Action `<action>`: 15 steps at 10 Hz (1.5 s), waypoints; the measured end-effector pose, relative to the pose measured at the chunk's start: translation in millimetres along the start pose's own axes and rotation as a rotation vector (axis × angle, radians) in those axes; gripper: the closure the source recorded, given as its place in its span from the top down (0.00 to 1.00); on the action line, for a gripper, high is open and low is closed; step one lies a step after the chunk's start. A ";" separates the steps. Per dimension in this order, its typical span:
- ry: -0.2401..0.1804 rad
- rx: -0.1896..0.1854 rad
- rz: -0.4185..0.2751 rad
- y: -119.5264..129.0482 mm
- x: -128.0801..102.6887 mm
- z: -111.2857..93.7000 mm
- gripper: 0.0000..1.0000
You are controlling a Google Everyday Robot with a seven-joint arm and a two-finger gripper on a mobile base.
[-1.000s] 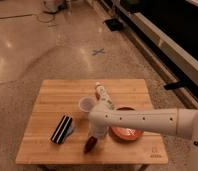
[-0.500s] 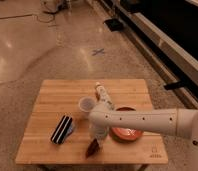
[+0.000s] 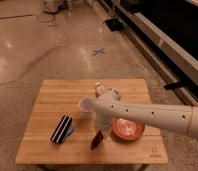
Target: Place the pepper in the ceramic bowl
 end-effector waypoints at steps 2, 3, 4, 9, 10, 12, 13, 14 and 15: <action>0.020 0.027 0.044 10.2 28.1 -30.3 0.00; 0.027 0.037 0.061 15.2 39.5 -39.9 0.00; 0.037 0.041 0.089 26.1 57.1 -50.7 0.00; 0.077 0.024 0.199 65.0 130.4 -58.0 0.22; 0.091 0.021 0.213 67.3 142.6 -54.8 0.32; 0.112 0.018 0.231 67.7 158.6 -47.1 0.52; 0.117 0.017 0.235 66.9 162.2 -42.0 0.62; 0.117 0.014 0.234 64.9 162.6 -33.5 0.74; 0.111 0.012 0.231 63.3 160.8 -28.6 0.79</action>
